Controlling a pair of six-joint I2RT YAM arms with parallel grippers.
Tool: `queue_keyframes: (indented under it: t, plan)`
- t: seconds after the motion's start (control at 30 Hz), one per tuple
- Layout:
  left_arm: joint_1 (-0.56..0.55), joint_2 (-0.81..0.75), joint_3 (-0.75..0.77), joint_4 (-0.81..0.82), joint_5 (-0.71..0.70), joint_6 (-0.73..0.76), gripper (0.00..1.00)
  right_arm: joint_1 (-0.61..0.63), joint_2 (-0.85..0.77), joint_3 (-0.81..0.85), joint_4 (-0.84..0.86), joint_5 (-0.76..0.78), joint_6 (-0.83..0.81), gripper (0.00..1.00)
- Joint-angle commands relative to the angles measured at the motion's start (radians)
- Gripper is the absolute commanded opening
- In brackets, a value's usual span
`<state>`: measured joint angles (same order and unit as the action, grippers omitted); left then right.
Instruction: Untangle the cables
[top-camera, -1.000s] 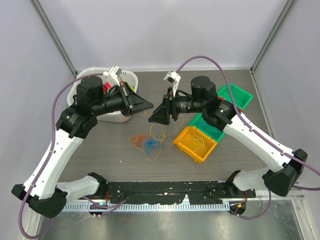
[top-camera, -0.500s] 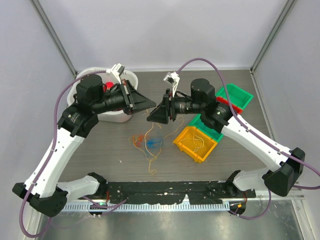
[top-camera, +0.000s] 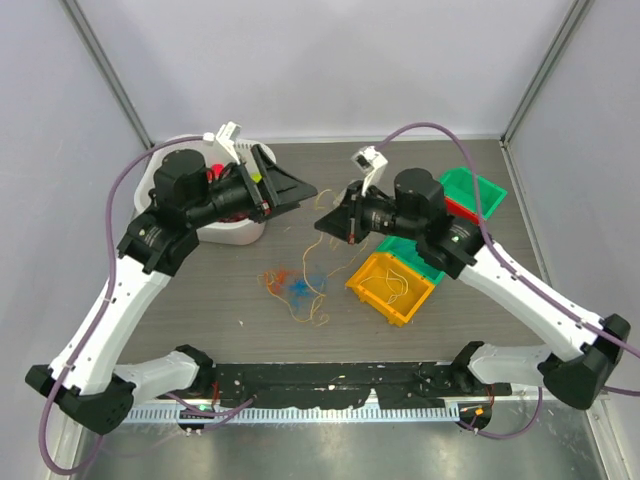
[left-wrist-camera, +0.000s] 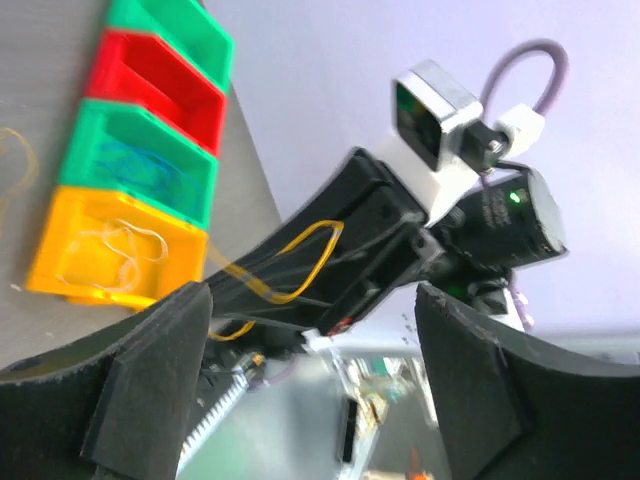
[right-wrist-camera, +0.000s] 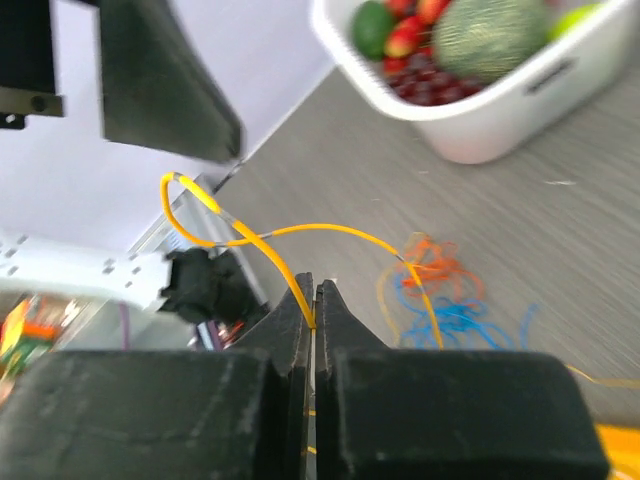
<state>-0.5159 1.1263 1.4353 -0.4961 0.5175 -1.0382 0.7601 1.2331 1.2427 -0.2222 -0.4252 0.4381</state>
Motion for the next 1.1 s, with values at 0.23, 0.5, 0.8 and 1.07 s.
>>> queue_keyframes:
  t: [0.23, 0.5, 0.8, 1.07]
  plan:
    - [0.001, -0.151, -0.177, 0.033, -0.41, 0.156, 0.74, -0.137, -0.152, 0.184, -0.336, 0.863, -0.096, 0.01]
    - [0.001, -0.059, -0.234, 0.021, -0.315, 0.227, 0.72, -0.368, -0.06, 0.241, -0.324, 0.991, -0.211, 0.01]
    - [0.001, 0.121, -0.128, -0.084, -0.218, 0.415, 0.72, -0.51, 0.048, 0.155, -0.192, 0.997, -0.269, 0.01]
    - [0.004, 0.187, -0.102, -0.105, -0.188, 0.474, 0.71, -0.532, 0.112, 0.3, -0.236, 0.996, -0.271, 0.01]
